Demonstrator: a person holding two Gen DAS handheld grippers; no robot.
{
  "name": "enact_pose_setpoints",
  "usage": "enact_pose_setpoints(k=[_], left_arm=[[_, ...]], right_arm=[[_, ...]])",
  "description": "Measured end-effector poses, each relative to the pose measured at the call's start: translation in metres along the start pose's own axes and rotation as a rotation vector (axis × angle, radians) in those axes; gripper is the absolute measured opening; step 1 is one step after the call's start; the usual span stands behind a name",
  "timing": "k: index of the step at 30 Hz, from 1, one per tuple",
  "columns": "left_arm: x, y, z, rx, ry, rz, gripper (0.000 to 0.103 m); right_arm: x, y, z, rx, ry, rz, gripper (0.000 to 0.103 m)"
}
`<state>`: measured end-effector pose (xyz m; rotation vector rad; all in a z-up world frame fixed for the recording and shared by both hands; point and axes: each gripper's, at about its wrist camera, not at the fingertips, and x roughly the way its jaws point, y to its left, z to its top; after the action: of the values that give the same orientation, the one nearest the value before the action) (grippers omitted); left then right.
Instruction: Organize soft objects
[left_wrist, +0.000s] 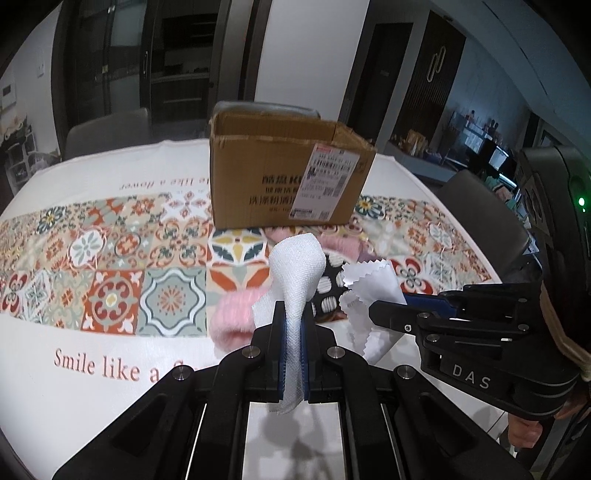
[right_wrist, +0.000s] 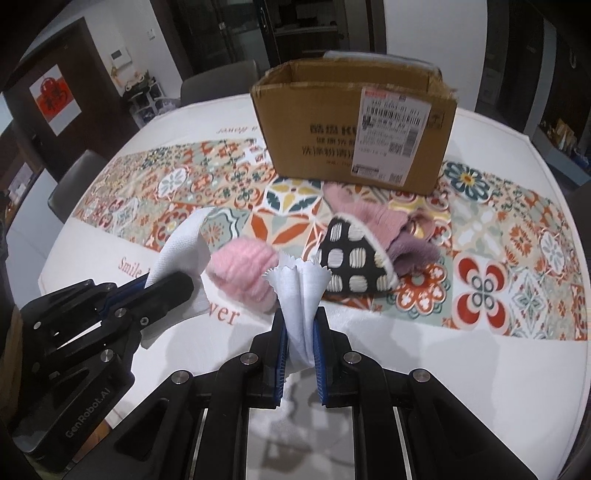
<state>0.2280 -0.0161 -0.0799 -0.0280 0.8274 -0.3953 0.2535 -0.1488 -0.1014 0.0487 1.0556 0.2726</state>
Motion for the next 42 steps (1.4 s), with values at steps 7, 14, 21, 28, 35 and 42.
enact_pose_setpoints(k=[7, 14, 21, 28, 35, 42], left_arm=[[-0.011, -0.007, 0.023, 0.018, -0.064, -0.004, 0.008], [-0.02, -0.016, 0.044, 0.056, -0.13, -0.001, 0.008], [-0.03, -0.023, 0.064, 0.073, -0.194, -0.009, 0.008], [-0.039, -0.031, 0.081, 0.085, -0.254, -0.012, 0.008], [-0.047, -0.036, 0.1, 0.093, -0.31, -0.014, 0.008], [-0.047, -0.038, 0.122, 0.108, -0.355, -0.003, 0.008]], right_arm=[[-0.021, -0.004, 0.013, 0.006, -0.08, -0.018, 0.015], [-0.043, -0.008, 0.026, 0.012, -0.156, -0.025, 0.015], [-0.065, -0.011, 0.037, 0.007, -0.233, -0.035, 0.015], [-0.086, -0.016, 0.05, 0.017, -0.311, -0.044, 0.015], [-0.102, -0.022, 0.063, 0.021, -0.377, -0.047, 0.015], [-0.113, -0.029, 0.081, 0.024, -0.433, -0.052, 0.015]])
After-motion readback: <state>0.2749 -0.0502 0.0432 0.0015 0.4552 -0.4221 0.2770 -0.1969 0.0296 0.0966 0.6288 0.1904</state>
